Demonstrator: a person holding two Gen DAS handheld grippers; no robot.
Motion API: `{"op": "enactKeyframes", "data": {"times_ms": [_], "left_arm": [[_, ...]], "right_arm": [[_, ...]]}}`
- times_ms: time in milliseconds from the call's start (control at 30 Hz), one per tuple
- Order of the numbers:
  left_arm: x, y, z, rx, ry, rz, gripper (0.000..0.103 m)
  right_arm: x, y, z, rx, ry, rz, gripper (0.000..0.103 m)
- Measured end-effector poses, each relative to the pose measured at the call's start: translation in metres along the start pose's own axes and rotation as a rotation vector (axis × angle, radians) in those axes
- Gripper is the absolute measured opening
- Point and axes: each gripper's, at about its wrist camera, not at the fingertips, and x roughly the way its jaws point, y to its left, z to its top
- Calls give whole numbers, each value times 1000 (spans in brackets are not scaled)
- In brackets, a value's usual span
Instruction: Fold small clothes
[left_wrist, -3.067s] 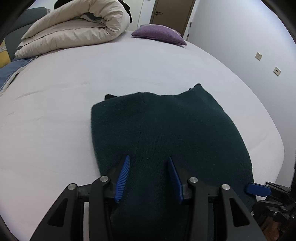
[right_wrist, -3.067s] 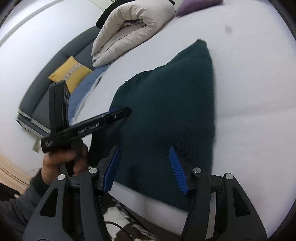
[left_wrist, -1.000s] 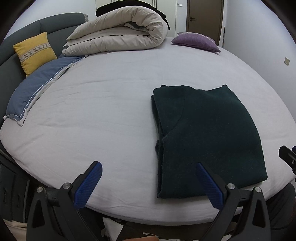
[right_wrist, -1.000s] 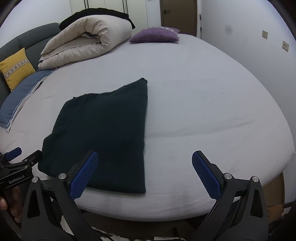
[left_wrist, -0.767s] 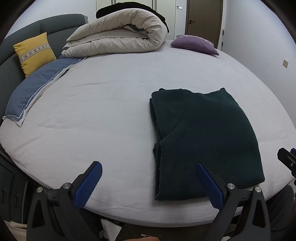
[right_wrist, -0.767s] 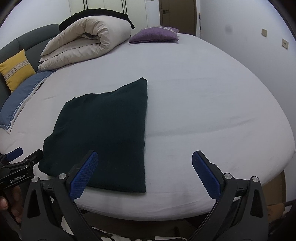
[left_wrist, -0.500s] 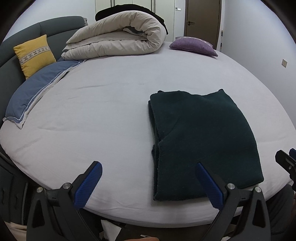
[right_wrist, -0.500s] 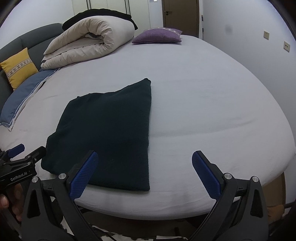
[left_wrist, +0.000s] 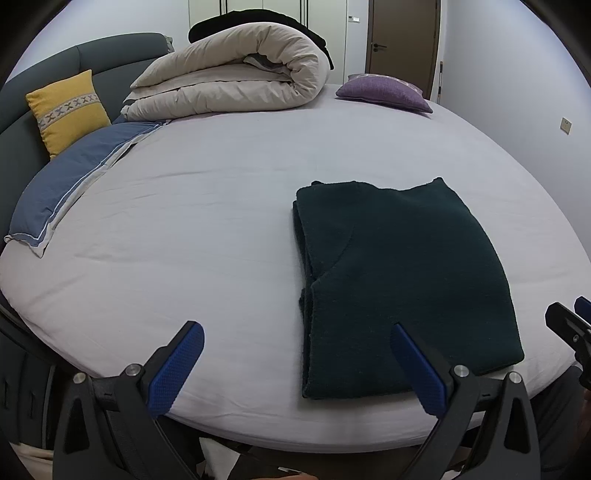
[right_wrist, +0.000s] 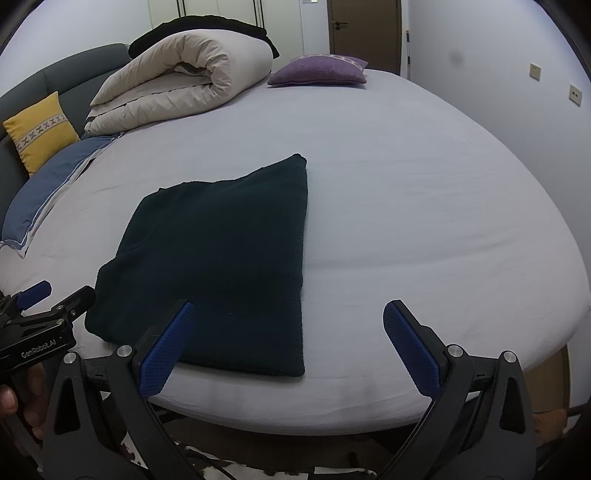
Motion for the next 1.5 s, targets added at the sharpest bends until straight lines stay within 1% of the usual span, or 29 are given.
{"op": "enactKeyframes", "data": {"times_ms": [1500], "left_arm": [[-3,-4,1,-2,-5,-3,103]], "right_arm": [[-2,-2,-1,-5,-4,16,103]]}}
